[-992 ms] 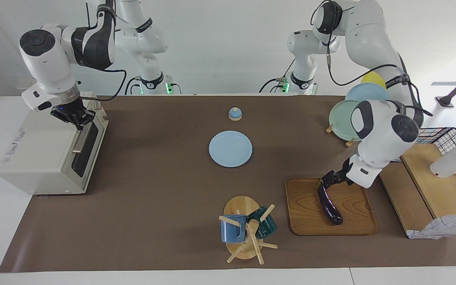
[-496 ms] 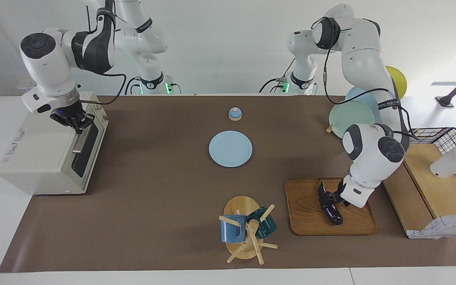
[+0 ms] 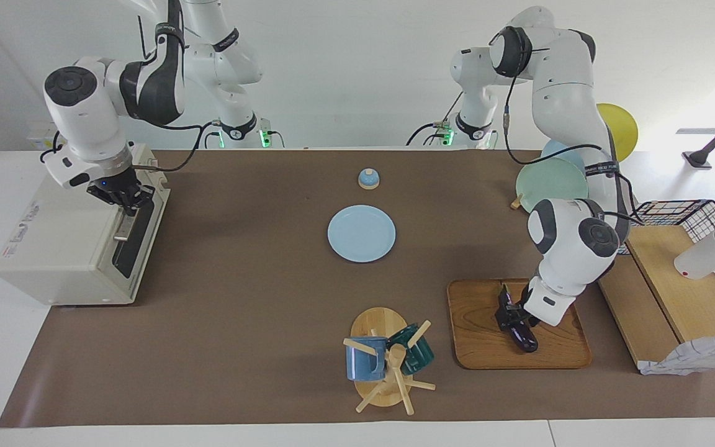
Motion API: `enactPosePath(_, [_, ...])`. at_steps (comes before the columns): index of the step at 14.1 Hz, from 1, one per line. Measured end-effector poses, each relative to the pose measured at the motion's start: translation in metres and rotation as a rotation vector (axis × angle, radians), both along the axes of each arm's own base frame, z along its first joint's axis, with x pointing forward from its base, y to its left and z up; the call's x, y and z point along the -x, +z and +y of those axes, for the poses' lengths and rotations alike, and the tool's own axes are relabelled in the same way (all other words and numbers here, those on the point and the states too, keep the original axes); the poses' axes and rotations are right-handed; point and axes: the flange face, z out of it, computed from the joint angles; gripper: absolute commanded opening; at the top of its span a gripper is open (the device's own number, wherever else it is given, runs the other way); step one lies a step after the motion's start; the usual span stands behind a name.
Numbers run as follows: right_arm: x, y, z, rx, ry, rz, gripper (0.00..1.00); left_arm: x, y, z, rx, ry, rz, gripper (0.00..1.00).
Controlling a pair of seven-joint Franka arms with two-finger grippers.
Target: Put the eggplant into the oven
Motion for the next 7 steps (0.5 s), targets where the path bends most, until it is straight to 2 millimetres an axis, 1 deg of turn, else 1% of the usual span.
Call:
enactPosePath(1, [0.001,-0.001,0.002,0.0,0.004,-0.003,0.0,0.001,-0.001,0.0,0.0,-0.001,0.002,0.23])
enactPosePath(2, [0.001,-0.001,0.004,0.0,0.009,-0.003,0.0,0.001,-0.002,-0.001,0.0,-0.003,0.004,0.07])
enactPosePath(3, [0.001,-0.002,0.008,-0.002,0.015,-0.002,0.0,0.002,-0.002,-0.001,-0.001,-0.008,0.006,0.0])
enactPosePath(5, [0.0,-0.005,0.02,-0.011,0.033,0.001,0.0,0.003,0.0,-0.001,-0.003,-0.018,0.013,0.0])
enactPosePath(6, [0.0,-0.007,0.026,-0.013,0.044,0.002,0.0,0.004,0.004,-0.001,-0.004,-0.02,0.017,0.0])
enactPosePath(7, [0.0,-0.009,0.03,-0.014,0.051,0.003,0.0,0.005,0.013,0.0,-0.004,-0.021,0.023,0.0])
